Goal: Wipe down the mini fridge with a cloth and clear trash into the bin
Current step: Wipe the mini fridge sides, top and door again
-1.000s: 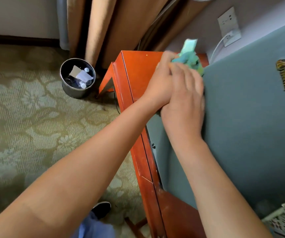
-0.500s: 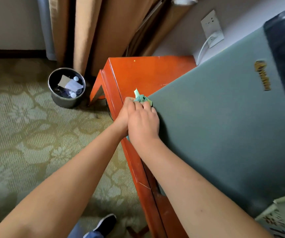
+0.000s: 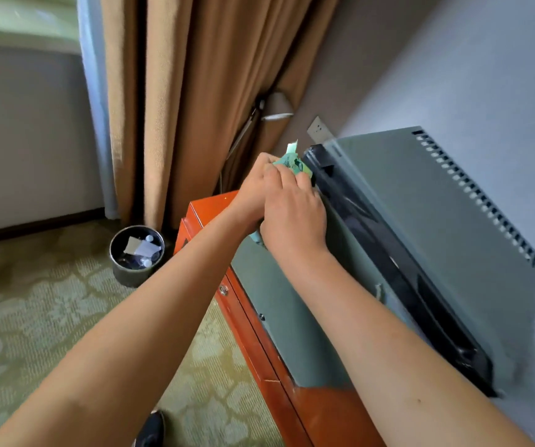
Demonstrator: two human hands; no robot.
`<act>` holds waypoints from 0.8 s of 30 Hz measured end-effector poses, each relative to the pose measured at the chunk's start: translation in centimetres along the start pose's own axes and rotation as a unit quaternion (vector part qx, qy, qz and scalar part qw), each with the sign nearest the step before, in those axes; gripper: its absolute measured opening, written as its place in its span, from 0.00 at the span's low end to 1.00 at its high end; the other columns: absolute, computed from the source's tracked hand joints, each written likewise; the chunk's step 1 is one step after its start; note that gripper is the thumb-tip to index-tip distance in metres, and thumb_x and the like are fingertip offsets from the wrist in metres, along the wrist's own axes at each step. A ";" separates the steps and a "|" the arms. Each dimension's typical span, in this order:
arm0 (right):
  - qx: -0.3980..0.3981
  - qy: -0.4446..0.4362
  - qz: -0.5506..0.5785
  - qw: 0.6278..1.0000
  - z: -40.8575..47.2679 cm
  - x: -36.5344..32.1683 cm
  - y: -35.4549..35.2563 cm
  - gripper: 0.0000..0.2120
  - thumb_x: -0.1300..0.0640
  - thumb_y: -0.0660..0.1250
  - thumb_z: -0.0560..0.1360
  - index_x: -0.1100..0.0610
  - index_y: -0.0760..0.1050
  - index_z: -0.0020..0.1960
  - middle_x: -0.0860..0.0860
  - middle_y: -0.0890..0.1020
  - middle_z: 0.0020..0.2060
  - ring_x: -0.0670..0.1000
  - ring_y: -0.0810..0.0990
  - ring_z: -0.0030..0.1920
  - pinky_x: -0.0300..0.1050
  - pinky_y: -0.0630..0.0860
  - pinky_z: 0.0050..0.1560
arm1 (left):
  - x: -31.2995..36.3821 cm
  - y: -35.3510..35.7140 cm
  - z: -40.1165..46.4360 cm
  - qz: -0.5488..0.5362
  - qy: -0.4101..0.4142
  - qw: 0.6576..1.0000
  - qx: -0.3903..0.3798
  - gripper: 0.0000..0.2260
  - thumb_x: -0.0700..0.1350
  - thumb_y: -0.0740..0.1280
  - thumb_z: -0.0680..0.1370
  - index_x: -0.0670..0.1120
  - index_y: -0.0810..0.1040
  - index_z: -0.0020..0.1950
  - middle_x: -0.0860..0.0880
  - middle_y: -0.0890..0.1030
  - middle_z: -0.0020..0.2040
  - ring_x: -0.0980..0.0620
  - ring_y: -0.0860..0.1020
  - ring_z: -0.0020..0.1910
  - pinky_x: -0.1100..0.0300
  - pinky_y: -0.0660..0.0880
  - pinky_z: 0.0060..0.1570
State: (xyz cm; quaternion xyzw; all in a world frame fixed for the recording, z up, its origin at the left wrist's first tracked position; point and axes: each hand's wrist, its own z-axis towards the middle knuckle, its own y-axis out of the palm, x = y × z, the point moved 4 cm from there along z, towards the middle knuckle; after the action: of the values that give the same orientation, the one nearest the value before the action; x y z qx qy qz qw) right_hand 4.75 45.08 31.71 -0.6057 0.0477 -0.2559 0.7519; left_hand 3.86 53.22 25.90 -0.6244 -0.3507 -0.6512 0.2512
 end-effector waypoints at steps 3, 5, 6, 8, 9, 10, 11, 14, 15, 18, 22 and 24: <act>0.012 -0.002 0.023 1.000 -0.7 1.1 -3.0 0.25 0.61 0.69 0.76 0.53 0.70 0.72 0.51 0.77 0.67 0.54 0.73 0.64 0.49 0.74 0.61 | 3.0 0.9 -1.6 -0.054 0.002 0.998 0.014 0.10 0.39 0.68 0.78 0.44 0.68 0.53 0.48 0.75 0.48 0.55 0.73 0.44 0.57 0.72 0.47; -0.003 -0.015 0.044 0.999 -1.7 1.5 -4.4 0.27 0.61 0.69 0.75 0.52 0.68 0.72 0.49 0.75 0.68 0.54 0.72 0.65 0.48 0.75 0.60 | 4.1 1.2 -3.5 -0.061 -0.003 0.998 0.026 0.10 0.39 0.68 0.78 0.43 0.69 0.55 0.51 0.75 0.47 0.57 0.74 0.43 0.60 0.73 0.46; -0.014 -0.024 0.063 0.998 -2.4 1.7 -4.9 0.28 0.62 0.69 0.74 0.51 0.68 0.72 0.49 0.74 0.69 0.54 0.71 0.65 0.48 0.74 0.60 | 4.3 1.2 -4.6 -0.068 -0.010 0.997 0.028 0.10 0.39 0.68 0.78 0.43 0.70 0.57 0.52 0.76 0.48 0.56 0.76 0.44 0.59 0.74 0.46; -0.033 -0.036 0.117 0.992 -4.2 1.9 -5.8 0.31 0.65 0.67 0.73 0.50 0.66 0.74 0.47 0.70 0.72 0.54 0.70 0.67 0.50 0.74 0.61 | 4.3 0.9 -6.6 -0.080 -0.023 0.996 0.040 0.12 0.40 0.68 0.77 0.44 0.72 0.59 0.51 0.78 0.51 0.54 0.78 0.48 0.56 0.76 0.49; -0.042 -0.040 0.147 0.987 -5.2 1.9 -6.1 0.32 0.65 0.65 0.73 0.49 0.65 0.75 0.46 0.68 0.73 0.53 0.69 0.68 0.51 0.74 0.63 | 4.2 0.8 -7.6 -0.084 -0.029 0.995 0.048 0.13 0.40 0.68 0.76 0.44 0.72 0.60 0.50 0.78 0.52 0.53 0.79 0.50 0.56 0.77 0.49; -0.050 -0.043 0.173 0.983 -6.2 1.9 -6.3 0.32 0.65 0.64 0.74 0.48 0.64 0.76 0.46 0.66 0.75 0.53 0.67 0.70 0.52 0.73 0.65 | 4.0 0.6 -8.6 -0.086 -0.033 0.994 0.053 0.13 0.40 0.68 0.76 0.45 0.72 0.60 0.49 0.78 0.53 0.53 0.79 0.50 0.58 0.78 0.47; -0.058 -0.046 0.191 0.979 -7.4 2.0 -6.4 0.32 0.64 0.63 0.75 0.47 0.63 0.77 0.46 0.64 0.76 0.52 0.67 0.71 0.52 0.72 0.67 | 3.7 0.6 -9.6 -0.088 -0.037 0.994 0.053 0.13 0.40 0.68 0.77 0.46 0.71 0.60 0.49 0.78 0.54 0.54 0.79 0.50 0.61 0.78 0.43; -0.073 -0.042 0.231 0.969 -11.4 2.4 -6.2 0.33 0.62 0.64 0.76 0.46 0.59 0.78 0.45 0.61 0.77 0.51 0.66 0.73 0.52 0.72 0.67 | 2.7 1.5 -12.9 -0.094 -0.055 0.993 0.037 0.13 0.43 0.68 0.76 0.48 0.71 0.59 0.47 0.78 0.55 0.55 0.81 0.49 0.66 0.77 0.37; -0.076 -0.036 0.246 0.966 -12.9 2.7 -6.0 0.33 0.61 0.64 0.76 0.46 0.59 0.78 0.44 0.61 0.78 0.51 0.66 0.73 0.51 0.72 0.67 | 2.1 2.0 -14.0 -0.099 -0.070 0.992 0.033 0.13 0.43 0.68 0.76 0.49 0.71 0.59 0.47 0.79 0.55 0.54 0.81 0.49 0.65 0.77 0.38; -0.087 -0.017 0.279 0.956 -18.5 3.8 -4.8 0.35 0.60 0.66 0.76 0.45 0.56 0.78 0.44 0.59 0.79 0.50 0.65 0.76 0.50 0.72 0.69 | -0.7 4.2 -18.0 -0.113 -0.120 0.986 0.022 0.14 0.43 0.67 0.75 0.49 0.70 0.60 0.46 0.80 0.53 0.53 0.83 0.47 0.62 0.78 0.38; -0.132 0.042 0.326 0.935 -26.7 6.2 -2.3 0.35 0.60 0.65 0.76 0.46 0.56 0.79 0.44 0.61 0.79 0.51 0.64 0.76 0.52 0.67 0.73 | -5.6 8.1 -23.9 -0.055 -0.206 0.977 -0.014 0.14 0.42 0.64 0.73 0.52 0.71 0.58 0.42 0.81 0.52 0.46 0.83 0.49 0.55 0.80 0.41; -0.155 0.082 0.341 0.923 -30.7 7.6 -1.2 0.34 0.60 0.65 0.76 0.47 0.58 0.79 0.45 0.63 0.78 0.52 0.66 0.75 0.52 0.68 0.72 | -7.9 10.3 -26.7 -0.018 -0.240 0.970 -0.032 0.14 0.42 0.64 0.74 0.52 0.71 0.58 0.42 0.81 0.52 0.45 0.82 0.49 0.55 0.79 0.39</act>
State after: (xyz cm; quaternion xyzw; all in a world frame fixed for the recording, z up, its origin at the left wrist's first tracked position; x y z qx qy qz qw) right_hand -0.81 14.40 26.59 -0.6385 0.3523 -0.0221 0.6839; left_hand -4.49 25.28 20.23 -0.7637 -0.3908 -0.4975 0.1282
